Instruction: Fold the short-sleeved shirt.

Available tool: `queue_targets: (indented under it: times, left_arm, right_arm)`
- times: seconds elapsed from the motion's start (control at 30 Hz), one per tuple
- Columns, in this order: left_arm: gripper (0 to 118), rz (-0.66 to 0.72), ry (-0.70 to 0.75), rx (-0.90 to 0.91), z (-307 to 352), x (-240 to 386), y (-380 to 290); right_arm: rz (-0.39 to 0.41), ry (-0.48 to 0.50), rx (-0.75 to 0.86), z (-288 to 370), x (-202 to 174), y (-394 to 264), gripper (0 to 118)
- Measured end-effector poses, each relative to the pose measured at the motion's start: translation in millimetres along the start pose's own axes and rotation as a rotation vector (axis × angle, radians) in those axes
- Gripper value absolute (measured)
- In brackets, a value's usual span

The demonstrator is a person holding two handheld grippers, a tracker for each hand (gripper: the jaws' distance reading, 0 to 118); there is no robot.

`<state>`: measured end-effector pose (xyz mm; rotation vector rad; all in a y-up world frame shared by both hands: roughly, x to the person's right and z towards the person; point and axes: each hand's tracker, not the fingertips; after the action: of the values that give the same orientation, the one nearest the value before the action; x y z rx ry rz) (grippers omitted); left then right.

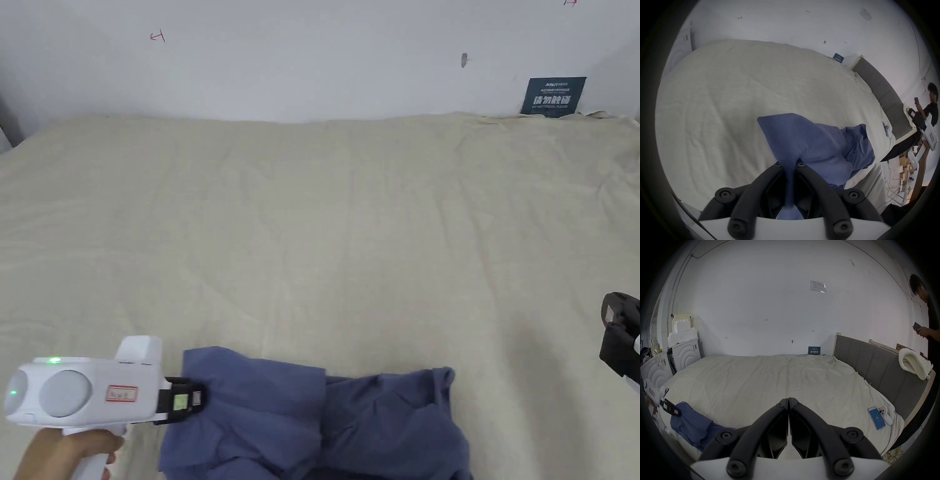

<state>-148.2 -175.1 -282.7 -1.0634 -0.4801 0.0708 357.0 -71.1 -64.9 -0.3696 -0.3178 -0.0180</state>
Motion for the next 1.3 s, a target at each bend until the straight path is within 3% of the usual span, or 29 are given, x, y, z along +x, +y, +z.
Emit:
queue_targets:
  times: [0.17,0.33,0.5,0.87,1.07,1.3]
  left_arm:
    - [5,0.031,0.095,-0.007,27,-31,-1]
    - [5,0.028,0.110,-0.025,29,-23,3]
    - [5,-0.023,0.107,-0.049,18,19,16]
    - [5,-0.249,-0.076,-0.151,-44,148,29]
    - [5,-0.261,-0.148,-0.204,-80,201,25]
    - [5,-0.305,-0.111,-0.262,-122,241,10]
  right_arm:
    - [0.005,0.014,-0.002,-2,-5,0,0]
    - [0.005,0.021,-0.005,-3,-6,-1,0]
    - [0.007,0.022,-0.004,-1,-4,0,0]
    - [-0.006,0.010,0.003,5,4,-2,0]
    - [-0.014,-0.001,0.003,7,10,-5,0]
    - [-0.022,-0.013,0.003,11,17,-7,0]
